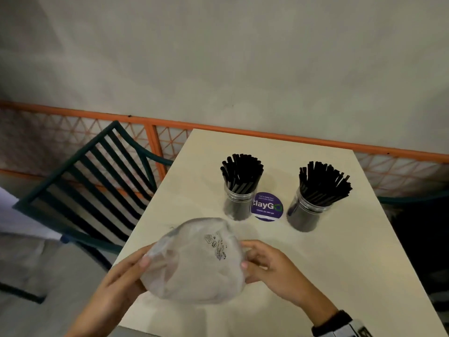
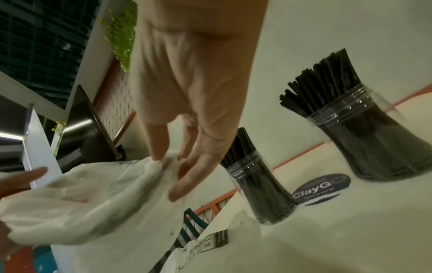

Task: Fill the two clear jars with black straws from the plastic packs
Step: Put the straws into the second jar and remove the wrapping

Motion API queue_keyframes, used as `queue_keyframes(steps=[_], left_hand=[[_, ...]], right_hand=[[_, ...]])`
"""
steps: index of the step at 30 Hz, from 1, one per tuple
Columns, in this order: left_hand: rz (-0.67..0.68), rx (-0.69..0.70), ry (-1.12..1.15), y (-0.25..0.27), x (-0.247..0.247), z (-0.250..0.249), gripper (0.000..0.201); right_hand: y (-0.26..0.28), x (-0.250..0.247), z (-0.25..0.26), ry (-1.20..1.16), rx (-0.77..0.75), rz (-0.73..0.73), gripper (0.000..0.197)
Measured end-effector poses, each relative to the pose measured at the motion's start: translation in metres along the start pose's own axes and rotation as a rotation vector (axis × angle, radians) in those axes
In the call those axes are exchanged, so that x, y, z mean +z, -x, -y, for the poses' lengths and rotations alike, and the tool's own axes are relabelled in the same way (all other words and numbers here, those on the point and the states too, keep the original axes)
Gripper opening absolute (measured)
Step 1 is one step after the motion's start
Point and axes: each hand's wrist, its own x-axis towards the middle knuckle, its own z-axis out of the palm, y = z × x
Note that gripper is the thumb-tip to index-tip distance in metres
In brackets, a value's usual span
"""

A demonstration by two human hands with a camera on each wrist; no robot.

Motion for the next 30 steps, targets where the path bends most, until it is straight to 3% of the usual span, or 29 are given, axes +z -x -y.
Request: queue_keyframes(steps=[3, 5, 9, 10, 12, 14, 17, 20, 21, 22, 23, 24, 27, 28, 30], left_hand=[[-0.038, 0.031, -0.228, -0.005, -0.015, 0.003, 0.048], [-0.121, 0.112, -0.309, -0.011, -0.023, 0.007, 0.014], [-0.581, 0.322, -0.663, -0.021, -0.041, 0.017, 0.043], [-0.651, 0.364, -0.759, -0.021, -0.04, 0.017, 0.04], [-0.677, 0.413, -0.908, -0.025, -0.04, 0.027, 0.039], [-0.607, 0.341, -0.944, -0.032, -0.039, 0.044, 0.04], [-0.437, 0.176, -0.945, -0.043, -0.045, 0.075, 0.05], [-0.142, -0.048, -0.949, -0.041, -0.043, 0.08, 0.048], [-0.023, -0.147, -1.008, -0.039, -0.042, 0.079, 0.06], [0.054, -0.163, -1.085, -0.038, -0.043, 0.078, 0.093], [0.064, -0.128, -1.145, -0.037, -0.042, 0.075, 0.111], [0.051, -0.007, -1.164, -0.04, -0.037, 0.074, 0.113], [0.193, 0.309, -1.306, -0.06, -0.019, 0.082, 0.087], [0.263, 0.33, -1.424, -0.068, -0.016, 0.094, 0.08], [0.352, 0.216, -1.573, -0.079, -0.015, 0.12, 0.073]], right_hand=[[-0.006, 0.018, -0.001, 0.187, -0.101, -0.143, 0.013], [-0.011, 0.034, -0.002, 0.303, -0.179, -0.228, 0.016], [-0.016, 0.045, -0.003, 0.547, -0.392, -0.61, 0.007], [-0.016, 0.047, -0.001, 0.631, -0.405, -0.665, 0.003], [-0.019, 0.052, -0.004, 0.792, -0.386, -0.734, 0.016], [-0.024, 0.059, -0.009, 0.831, -0.324, -0.661, 0.037], [-0.028, 0.067, -0.029, 1.026, -0.338, -0.192, 0.068], [-0.036, 0.073, -0.051, 1.132, -0.189, 0.045, 0.048], [-0.039, 0.078, -0.057, 1.177, -0.066, 0.119, 0.046], [-0.045, 0.081, -0.067, 1.263, 0.011, 0.163, 0.045], [-0.05, 0.084, -0.075, 1.339, 0.028, 0.167, 0.044], [-0.055, 0.088, -0.085, 1.382, -0.005, 0.154, 0.043], [-0.061, 0.094, -0.086, 1.367, 0.008, 0.171, 0.039], [-0.063, 0.095, -0.087, 1.377, 0.008, 0.17, 0.039], [-0.064, 0.096, -0.087, 1.382, -0.037, 0.16, 0.038]])
